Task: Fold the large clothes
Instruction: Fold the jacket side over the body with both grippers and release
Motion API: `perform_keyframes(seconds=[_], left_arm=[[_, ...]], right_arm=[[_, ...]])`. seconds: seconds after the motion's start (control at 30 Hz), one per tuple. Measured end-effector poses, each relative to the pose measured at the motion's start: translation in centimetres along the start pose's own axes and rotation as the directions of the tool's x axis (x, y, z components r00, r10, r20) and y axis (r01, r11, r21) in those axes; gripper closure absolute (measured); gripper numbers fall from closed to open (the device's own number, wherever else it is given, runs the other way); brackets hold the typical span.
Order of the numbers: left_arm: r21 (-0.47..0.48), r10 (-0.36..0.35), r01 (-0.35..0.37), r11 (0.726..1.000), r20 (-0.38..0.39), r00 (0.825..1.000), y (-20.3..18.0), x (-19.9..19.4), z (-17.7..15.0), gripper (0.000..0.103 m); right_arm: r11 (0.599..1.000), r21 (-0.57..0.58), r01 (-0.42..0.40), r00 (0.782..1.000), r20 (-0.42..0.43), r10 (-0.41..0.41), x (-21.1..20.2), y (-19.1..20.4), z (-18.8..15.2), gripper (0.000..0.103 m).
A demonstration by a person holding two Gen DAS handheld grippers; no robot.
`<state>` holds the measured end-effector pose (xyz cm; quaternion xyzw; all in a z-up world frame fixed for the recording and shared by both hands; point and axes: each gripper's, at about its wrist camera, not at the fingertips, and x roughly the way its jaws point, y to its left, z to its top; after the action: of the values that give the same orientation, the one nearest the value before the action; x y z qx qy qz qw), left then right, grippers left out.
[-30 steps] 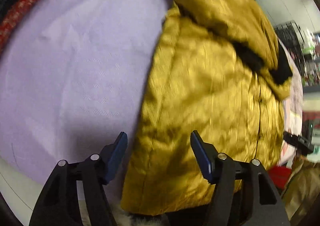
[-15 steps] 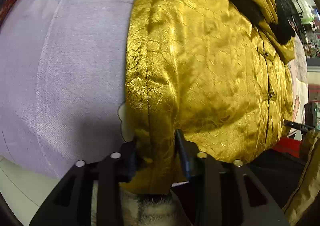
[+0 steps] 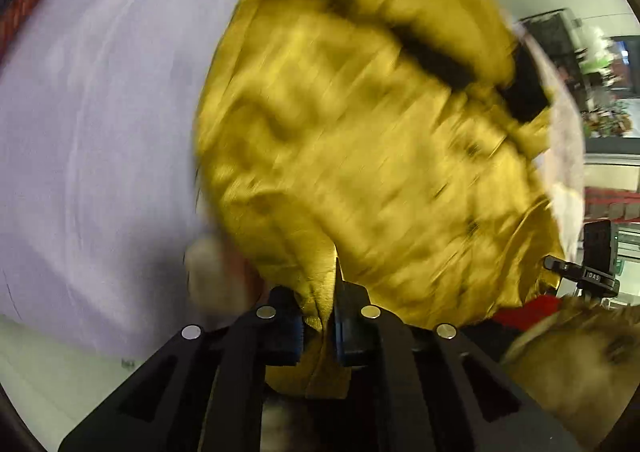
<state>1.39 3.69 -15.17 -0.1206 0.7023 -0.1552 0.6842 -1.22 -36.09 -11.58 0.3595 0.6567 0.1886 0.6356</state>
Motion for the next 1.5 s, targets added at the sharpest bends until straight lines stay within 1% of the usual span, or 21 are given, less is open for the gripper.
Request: perform_keyframes(seconds=[0.1, 0.17, 0.2, 0.3, 0.37, 0.43, 0.47, 0.6, 0.77, 0.93, 1.03, 1.13, 1.2, 1.23, 1.3, 1.33, 1.37, 1.4, 1.43, 1.47, 1.5], left_arm=[[0.004, -0.007, 0.006, 1.000, 0.148, 0.989, -1.5, -3.5, 3.7, 0.094], [0.004, -0.001, 0.000, 1.000, 0.234, 0.972, -1.9, -5.7, 6.3, 0.094], [0.006, 0.016, -0.019, 1.000, 0.281, 0.960, -2.1, -7.0, 7.9, 0.095], [0.002, 0.059, -0.064, 0.998, 0.350, 0.935, -2.1, -9.3, 11.7, 0.095], [-0.017, 0.074, -0.074, 0.997, 0.375, 0.924, -1.7, -10.3, 14.4, 0.095], [-0.023, 0.047, -0.042, 0.999, 0.386, 0.921, -0.8, -11.5, 16.4, 0.095], [-0.021, 0.040, -0.034, 0.999, 0.388, 0.921, -0.9, -11.7, 17.5, 0.095], [-0.007, 0.088, -0.093, 0.996, 0.375, 0.923, -2.8, -11.0, 21.8, 0.095], [-0.063, 0.115, -0.099, 0.993, 0.337, 0.935, -2.7, -9.5, 26.4, 0.094], [-0.152, 0.137, -0.098, 0.983, 0.271, 0.953, -1.0, -5.7, 29.2, 0.090], [-0.229, 0.111, -0.057, 0.972, 0.232, 0.966, 0.6, -3.5, 29.7, 0.088], [-0.302, 0.030, 0.048, 0.952, 0.250, 0.968, 2.6, -3.0, 29.8, 0.086], [-0.346, -0.044, 0.142, 0.927, 0.277, 0.960, 4.0, -3.6, 29.7, 0.086], [-0.368, -0.089, 0.200, 0.908, 0.297, 0.951, 4.7, -4.0, 29.6, 0.086], [-0.403, -0.196, 0.335, 0.852, 0.347, 0.917, 6.4, -5.2, 29.4, 0.085], [-0.409, -0.236, 0.380, 0.830, 0.361, 0.902, 6.9, -5.7, 29.3, 0.082], [-0.403, -0.257, 0.406, 0.820, 0.375, 0.891, 7.3, -6.5, 29.2, 0.080], [-0.389, -0.236, 0.387, 0.836, 0.382, 0.893, 7.4, -7.2, 29.2, 0.073], [-0.374, -0.157, 0.315, 0.872, 0.397, 0.904, 7.3, -8.6, 29.1, 0.055], [-0.367, -0.071, 0.240, 0.899, 0.417, 0.906, 7.2, -10.0, 28.9, 0.043], [-0.369, 0.028, 0.166, 0.914, 0.466, 0.884, 7.4, -12.0, 28.4, 0.026]], right_arm=[[0.998, -0.037, -0.058, 0.993, 0.099, 0.061, -2.4, 2.5, 3.7, 0.090], [0.994, -0.061, -0.094, 0.980, 0.168, 0.103, -4.9, 3.5, 6.5, 0.090], [0.992, -0.068, -0.106, 0.974, 0.196, 0.117, -5.9, 4.0, 7.8, 0.090], [0.988, -0.068, -0.136, 0.942, 0.299, 0.151, -10.0, 4.3, 12.3, 0.090], [0.988, -0.048, -0.147, 0.920, 0.361, 0.155, -12.2, 4.0, 15.4, 0.090], [0.986, -0.030, -0.163, 0.907, 0.390, 0.162, -13.1, 4.1, 17.9, 0.090], [0.988, -0.025, -0.155, 0.906, 0.396, 0.152, -13.4, 4.2, 19.4, 0.090], [0.996, -0.007, -0.089, 0.915, 0.394, 0.085, -13.4, 4.3, 23.5, 0.090], [0.997, 0.065, -0.034, 0.919, 0.395, 0.005, -12.4, 3.1, 27.9, 0.091], [0.992, 0.123, 0.030, 0.924, 0.375, -0.075, -9.7, 1.9, 30.6, 0.090], [0.984, 0.167, 0.062, 0.927, 0.357, -0.118, -7.9, 0.5, 31.7, 0.090], [0.975, 0.209, 0.070, 0.927, 0.348, -0.141, -6.6, -0.9, 32.5, 0.090], [0.971, 0.229, 0.065, 0.926, 0.349, -0.144, -6.1, -1.6, 33.0, 0.090], [0.969, 0.237, 0.066, 0.925, 0.350, -0.149, -5.9, -1.9, 33.2, 0.090], [0.967, 0.244, 0.072, 0.922, 0.353, -0.158, -5.6, -2.1, 33.7, 0.090], [0.966, 0.248, 0.075, 0.921, 0.354, -0.162, -5.4, -2.1, 33.9, 0.090], [0.964, 0.255, 0.079, 0.921, 0.353, -0.168, -5.2, -2.2, 34.3, 0.090], [0.962, 0.259, 0.082, 0.920, 0.352, -0.173, -5.1, -2.3, 34.5, 0.090], [0.959, 0.265, 0.096, 0.918, 0.350, -0.188, -4.9, -2.4, 34.7, 0.090], [0.956, 0.270, 0.113, 0.914, 0.349, -0.207, -4.8, -2.5, 34.9, 0.090], [0.954, 0.274, 0.121, 0.913, 0.346, -0.215, -4.7, -2.7, 35.1, 0.090]])
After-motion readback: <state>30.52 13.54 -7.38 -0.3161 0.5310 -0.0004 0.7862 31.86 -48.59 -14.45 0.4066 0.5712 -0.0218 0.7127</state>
